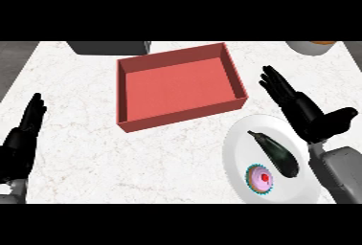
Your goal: Pick the eggplant from the plate and place it in the cardboard box
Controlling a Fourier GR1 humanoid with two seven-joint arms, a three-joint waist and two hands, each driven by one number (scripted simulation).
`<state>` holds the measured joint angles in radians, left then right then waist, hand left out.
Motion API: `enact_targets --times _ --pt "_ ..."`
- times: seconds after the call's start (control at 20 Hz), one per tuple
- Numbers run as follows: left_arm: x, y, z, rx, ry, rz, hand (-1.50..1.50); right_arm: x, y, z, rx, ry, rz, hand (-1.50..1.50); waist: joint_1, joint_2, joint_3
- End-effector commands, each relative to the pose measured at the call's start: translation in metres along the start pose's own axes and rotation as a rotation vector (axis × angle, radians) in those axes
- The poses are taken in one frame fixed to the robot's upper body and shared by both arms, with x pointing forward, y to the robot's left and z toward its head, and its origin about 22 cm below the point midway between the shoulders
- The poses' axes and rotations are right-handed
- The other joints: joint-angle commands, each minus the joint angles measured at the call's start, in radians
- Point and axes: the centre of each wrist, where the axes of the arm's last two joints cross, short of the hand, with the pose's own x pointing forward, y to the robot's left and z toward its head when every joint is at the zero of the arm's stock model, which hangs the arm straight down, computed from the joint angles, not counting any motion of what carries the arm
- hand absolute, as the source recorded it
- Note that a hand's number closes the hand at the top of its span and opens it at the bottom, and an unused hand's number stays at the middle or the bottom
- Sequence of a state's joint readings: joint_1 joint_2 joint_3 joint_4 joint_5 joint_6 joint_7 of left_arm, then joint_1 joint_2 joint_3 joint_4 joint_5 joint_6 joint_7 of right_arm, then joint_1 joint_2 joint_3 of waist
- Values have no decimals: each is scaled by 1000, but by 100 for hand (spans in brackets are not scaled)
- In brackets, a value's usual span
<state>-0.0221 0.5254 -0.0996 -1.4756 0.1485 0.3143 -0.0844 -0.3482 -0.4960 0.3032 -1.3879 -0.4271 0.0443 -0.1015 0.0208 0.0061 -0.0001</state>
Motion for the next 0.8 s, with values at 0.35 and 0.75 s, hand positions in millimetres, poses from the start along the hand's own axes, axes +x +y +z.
enact_targets --times 0.35,0.75 --pt "-12 11 -7 2 106 -130 0 57 -28 -18 653 43 410 -150 33 -18 0" --pt "-9 3 -23 13 121 -173 0 -60 -96 49 628 61 -124 -150 15 21 8"
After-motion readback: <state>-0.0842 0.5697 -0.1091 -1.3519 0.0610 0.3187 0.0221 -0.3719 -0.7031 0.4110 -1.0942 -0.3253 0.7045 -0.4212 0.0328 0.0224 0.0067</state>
